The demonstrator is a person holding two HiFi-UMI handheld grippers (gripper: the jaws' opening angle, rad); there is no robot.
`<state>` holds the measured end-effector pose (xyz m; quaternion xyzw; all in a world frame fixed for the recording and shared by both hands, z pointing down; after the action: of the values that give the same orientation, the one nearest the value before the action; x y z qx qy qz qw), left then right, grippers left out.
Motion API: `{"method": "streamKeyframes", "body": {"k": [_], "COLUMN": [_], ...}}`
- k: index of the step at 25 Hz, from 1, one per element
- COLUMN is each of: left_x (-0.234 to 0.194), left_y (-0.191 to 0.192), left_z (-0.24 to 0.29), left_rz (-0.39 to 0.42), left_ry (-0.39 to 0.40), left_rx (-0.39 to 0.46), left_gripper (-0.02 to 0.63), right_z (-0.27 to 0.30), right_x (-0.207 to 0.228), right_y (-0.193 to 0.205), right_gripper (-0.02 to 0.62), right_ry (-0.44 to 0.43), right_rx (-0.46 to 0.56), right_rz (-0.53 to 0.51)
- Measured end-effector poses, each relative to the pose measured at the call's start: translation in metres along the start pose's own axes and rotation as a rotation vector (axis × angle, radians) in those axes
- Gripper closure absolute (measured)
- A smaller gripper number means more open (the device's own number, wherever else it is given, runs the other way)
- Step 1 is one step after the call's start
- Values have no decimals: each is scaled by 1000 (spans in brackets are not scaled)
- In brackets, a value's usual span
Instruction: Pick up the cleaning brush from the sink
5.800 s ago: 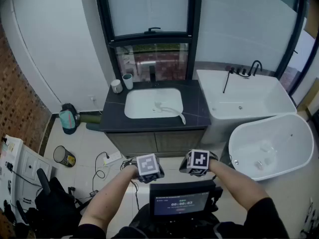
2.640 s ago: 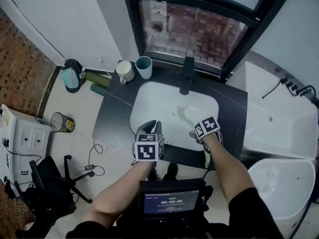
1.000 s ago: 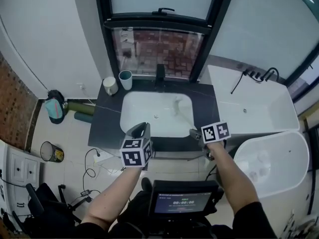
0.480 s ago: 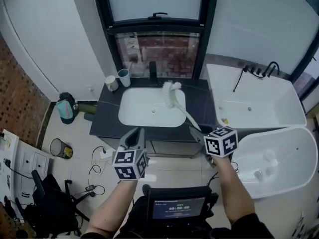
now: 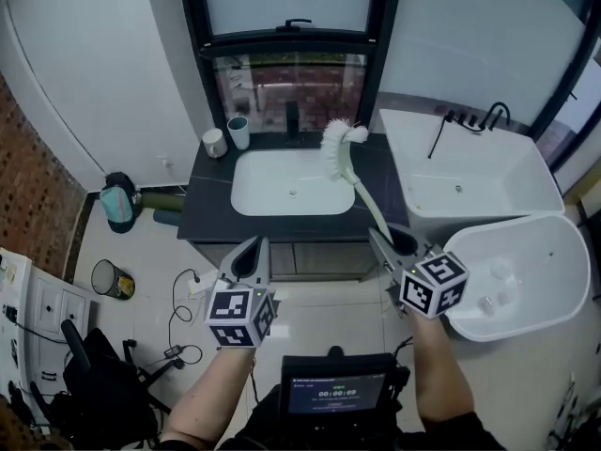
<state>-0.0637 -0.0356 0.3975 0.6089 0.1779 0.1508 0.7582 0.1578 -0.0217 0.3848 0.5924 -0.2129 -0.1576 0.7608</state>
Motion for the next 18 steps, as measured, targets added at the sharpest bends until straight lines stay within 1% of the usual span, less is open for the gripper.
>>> {"method": "streamKeyframes", "body": {"k": [2, 6, 9, 14, 18], "left_x": [-1, 6, 12, 18, 7], "left_y": [1, -9, -19, -33, -43], "left_z": [-13, -36, -51, -66, -74], "left_rz": [-6, -9, -14, -28, -33], "left_ry": [18, 34, 39, 30, 38], "left_rx": [-2, 5, 28, 58, 57], "left_gripper": [606, 606, 606, 606, 606], "right_z": [-8, -28, -39, -54, -47], "right_x": [-19, -43, -57, -66, -77], "right_y": [-4, -13, -23, -25, -35], "right_gripper": [574, 574, 573, 573, 572], "right_ry": [14, 48, 37, 57, 77], "right_rx": [53, 97, 145, 150, 140], "right_rz": [-11, -21, -31, -49, -44]}}
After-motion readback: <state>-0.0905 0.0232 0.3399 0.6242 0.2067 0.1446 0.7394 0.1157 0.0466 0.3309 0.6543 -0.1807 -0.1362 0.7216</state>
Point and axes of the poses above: the fingertips, and each gripper's own axes: z forward along the fingers, x to its right, y out of its underside, the point moved 2 cm from there along -z, backward along the fingers, and after that the axes turned 2 degrees about -y, right-handed, at the moved point
